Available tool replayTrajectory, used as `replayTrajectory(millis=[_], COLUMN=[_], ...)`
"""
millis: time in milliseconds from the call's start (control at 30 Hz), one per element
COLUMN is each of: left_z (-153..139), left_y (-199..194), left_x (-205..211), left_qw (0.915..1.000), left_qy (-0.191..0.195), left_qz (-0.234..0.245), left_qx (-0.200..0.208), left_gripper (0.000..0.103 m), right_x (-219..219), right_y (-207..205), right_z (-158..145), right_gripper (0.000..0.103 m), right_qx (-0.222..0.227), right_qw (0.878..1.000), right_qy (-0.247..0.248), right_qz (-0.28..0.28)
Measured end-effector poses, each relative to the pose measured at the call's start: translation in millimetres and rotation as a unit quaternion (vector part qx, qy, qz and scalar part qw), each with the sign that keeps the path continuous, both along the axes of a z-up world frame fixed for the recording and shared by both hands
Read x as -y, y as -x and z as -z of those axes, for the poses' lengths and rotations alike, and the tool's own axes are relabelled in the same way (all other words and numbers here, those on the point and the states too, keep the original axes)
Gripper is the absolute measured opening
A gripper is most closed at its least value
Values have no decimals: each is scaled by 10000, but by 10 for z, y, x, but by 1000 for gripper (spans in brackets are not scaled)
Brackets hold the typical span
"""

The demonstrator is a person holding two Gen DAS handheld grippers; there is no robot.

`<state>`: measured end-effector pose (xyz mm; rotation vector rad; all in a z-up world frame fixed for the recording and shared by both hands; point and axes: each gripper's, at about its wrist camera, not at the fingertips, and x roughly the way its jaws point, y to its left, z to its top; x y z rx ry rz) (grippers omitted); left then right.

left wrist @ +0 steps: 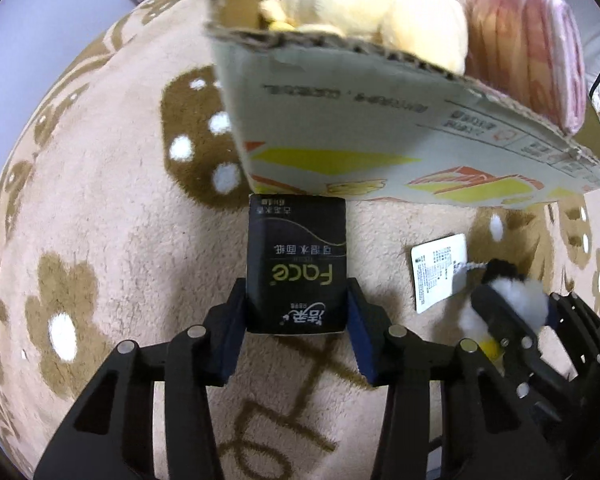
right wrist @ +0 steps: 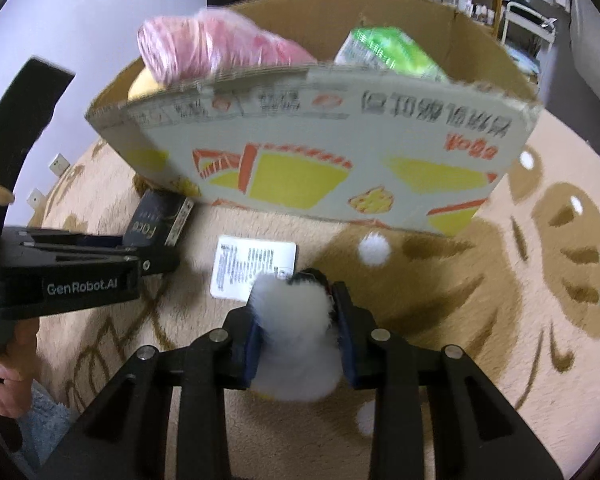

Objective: Organize soft objects
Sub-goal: 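Lift the Face pack and white bird and carry them over the box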

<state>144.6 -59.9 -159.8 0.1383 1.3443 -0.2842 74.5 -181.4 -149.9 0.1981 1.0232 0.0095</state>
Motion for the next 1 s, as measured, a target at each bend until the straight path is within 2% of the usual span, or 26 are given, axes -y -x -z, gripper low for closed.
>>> replayTrajectory(millis=[167, 467, 700, 1000], left_z=[-139, -648, -1072, -1453], left_y=[152, 564, 693, 809], left_x=[38, 39, -151, -111], left_qw=[9997, 9924, 9805, 9584], left_qy=[-66, -66, 49, 61], left_qz=[74, 115, 114, 191], left_qx=[237, 1224, 1962, 2847], left_gripper=[45, 44, 44, 44], right_x=[12, 78, 111, 204], right_y=[62, 301, 475, 567], right_z=[-178, -646, -1034, -1485], right_gripper=[33, 33, 33, 33], right_qx=[305, 937, 1484, 2218], right_qw=[9995, 9954, 9884, 9735], right_qy=[78, 120, 156, 279], right_qz=[22, 149, 287, 487])
